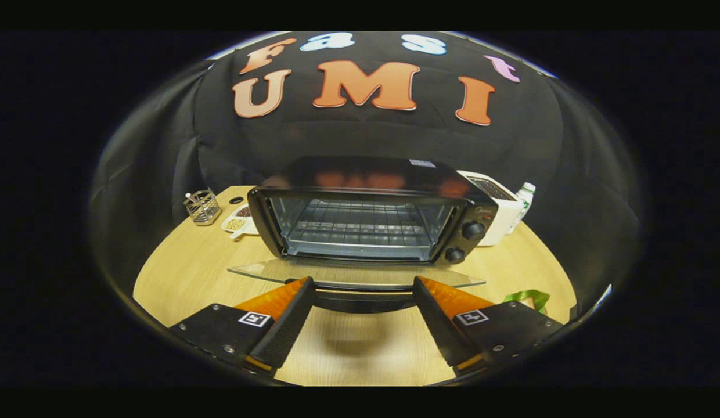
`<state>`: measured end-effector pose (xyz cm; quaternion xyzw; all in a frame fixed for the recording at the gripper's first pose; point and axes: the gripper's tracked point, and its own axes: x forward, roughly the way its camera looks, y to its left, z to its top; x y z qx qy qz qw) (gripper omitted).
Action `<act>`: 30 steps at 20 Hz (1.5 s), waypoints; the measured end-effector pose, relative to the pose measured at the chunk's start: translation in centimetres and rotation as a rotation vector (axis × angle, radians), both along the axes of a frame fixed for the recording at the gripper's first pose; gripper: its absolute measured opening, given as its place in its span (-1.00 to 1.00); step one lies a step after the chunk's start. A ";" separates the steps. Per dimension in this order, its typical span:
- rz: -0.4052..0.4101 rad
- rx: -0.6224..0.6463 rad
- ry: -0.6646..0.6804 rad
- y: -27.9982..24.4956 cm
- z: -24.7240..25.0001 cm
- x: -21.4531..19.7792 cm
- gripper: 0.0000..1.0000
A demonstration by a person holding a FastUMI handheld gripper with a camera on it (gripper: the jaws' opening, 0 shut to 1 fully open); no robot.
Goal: Open the toaster oven, put the food inside, and close the toaster oven door.
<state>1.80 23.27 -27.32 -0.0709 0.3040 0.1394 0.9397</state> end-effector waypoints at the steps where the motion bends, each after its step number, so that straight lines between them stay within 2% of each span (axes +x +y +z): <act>1: -0.011 0.010 0.018 -0.3 -0.8 -0.5 0.98; 7: -0.018 0.002 0.071 -1.2 -4.9 -3.0 0.93; 12: -0.068 0.039 0.128 -2.2 -9.0 -3.9 0.94; 17: -0.064 0.031 0.146 -2.4 -10.4 -4.3 0.93; 21: -0.053 0.011 0.143 -3.1 -10.6 -4.4 0.94; 26: -0.021 0.034 0.148 -4.8 -8.0 -4.9 0.98; 30: 0.021 0.058 0.180 -8.3 -5.2 -5.3 0.99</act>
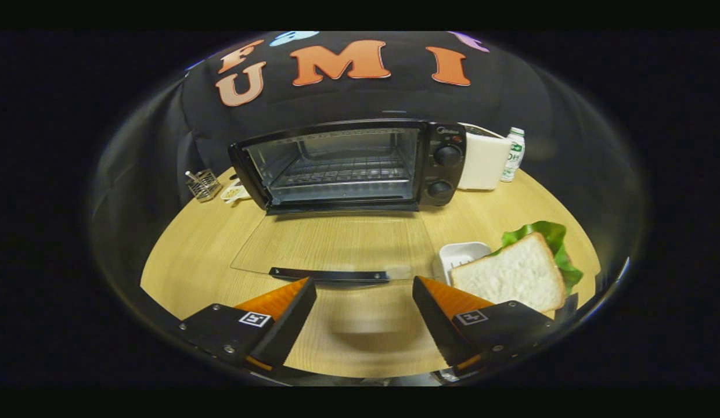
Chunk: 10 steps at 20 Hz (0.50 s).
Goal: Open the toaster oven, put the food inside, and close the toaster oven door.
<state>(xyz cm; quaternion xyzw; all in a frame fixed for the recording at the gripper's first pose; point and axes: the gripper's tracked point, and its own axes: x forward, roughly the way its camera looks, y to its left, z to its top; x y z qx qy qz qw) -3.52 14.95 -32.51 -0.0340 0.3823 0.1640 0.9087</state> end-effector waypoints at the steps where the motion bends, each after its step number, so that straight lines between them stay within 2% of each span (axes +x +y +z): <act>1: 0.017 0.014 0.017 -0.7 0.8 -0.2 0.98; 6: 0.081 0.041 0.084 -5.7 4.6 -0.7 0.96; 10: 0.106 -0.009 0.127 -10.7 5.7 0.3 0.96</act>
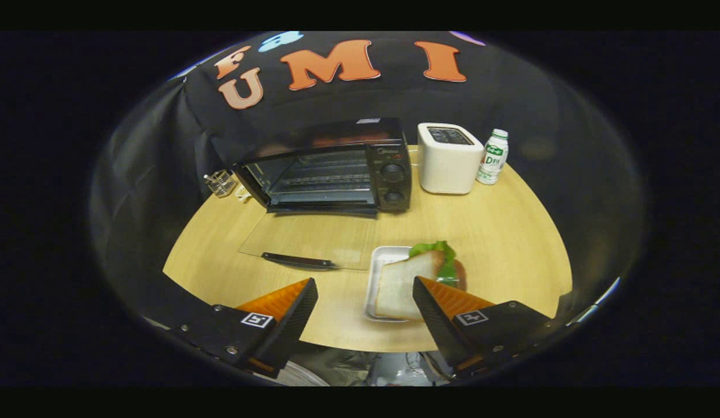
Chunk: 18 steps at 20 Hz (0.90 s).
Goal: Open the toaster oven, put the food inside, and close the toaster oven door.
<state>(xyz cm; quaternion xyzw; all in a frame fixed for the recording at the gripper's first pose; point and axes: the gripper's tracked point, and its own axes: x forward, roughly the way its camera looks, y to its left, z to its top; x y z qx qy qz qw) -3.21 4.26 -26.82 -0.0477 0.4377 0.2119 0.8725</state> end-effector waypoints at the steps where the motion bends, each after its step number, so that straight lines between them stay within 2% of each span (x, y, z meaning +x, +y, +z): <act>1: 0.000 -0.012 0.007 -1.3 0.0 0.4 0.96; 5: -0.023 0.000 0.061 -4.9 -0.8 2.6 0.96; 8: -0.036 0.034 0.149 -6.2 -3.0 3.5 0.99; 12: -0.062 0.120 0.255 -6.0 -5.5 4.2 0.98; 15: -0.044 0.144 0.314 -5.3 -6.8 4.3 0.95; 17: -0.014 0.157 0.348 -4.7 -7.4 4.2 0.81; 18: 0.002 0.160 0.362 -4.5 -7.5 4.1 0.65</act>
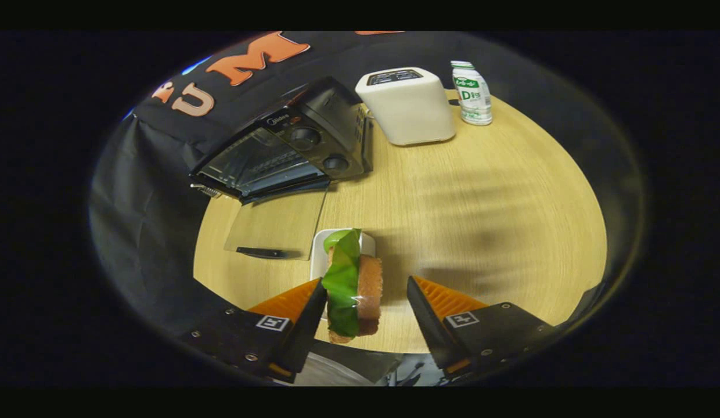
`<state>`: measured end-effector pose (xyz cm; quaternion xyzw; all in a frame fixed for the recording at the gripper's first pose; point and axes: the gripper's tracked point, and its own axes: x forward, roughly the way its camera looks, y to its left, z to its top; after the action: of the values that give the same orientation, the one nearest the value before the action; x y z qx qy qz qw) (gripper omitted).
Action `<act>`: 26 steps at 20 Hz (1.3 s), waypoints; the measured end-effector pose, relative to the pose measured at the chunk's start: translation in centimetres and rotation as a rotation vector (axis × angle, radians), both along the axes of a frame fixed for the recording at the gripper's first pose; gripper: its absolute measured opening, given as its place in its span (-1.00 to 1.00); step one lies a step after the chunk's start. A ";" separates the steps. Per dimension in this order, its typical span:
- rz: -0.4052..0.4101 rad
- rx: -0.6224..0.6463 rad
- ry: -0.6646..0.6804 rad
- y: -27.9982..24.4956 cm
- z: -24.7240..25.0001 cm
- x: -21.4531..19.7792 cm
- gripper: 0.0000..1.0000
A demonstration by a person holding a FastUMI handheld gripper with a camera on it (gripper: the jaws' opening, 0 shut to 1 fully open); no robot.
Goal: Open the toaster oven, put the food inside, and close the toaster oven door.
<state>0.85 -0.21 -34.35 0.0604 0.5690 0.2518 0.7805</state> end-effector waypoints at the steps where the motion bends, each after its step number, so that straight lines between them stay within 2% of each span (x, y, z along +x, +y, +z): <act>1: 0.015 0.001 0.013 0.2 -0.1 0.0 0.57; 3: 0.033 0.029 0.034 1.0 0.1 -0.1 0.32; 4: 0.030 0.040 0.044 1.1 0.4 -0.1 0.02; 5: 0.031 0.030 0.056 1.1 0.5 -0.1 -0.12; 6: 0.045 0.013 0.062 1.0 0.5 -0.3 -0.24; 8: 0.084 -0.024 0.055 1.0 1.2 -0.6 -0.32; 11: 0.097 -0.023 0.017 1.7 3.8 -0.2 -0.32; 14: 0.044 -0.006 -0.035 2.5 6.6 0.7 -0.32; 18: -0.099 0.068 -0.098 4.4 9.3 1.8 -0.32; 26: -0.389 0.356 -0.128 11.6 11.0 1.6 -0.33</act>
<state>2.48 11.40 -23.39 0.2888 0.4431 0.1968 0.8255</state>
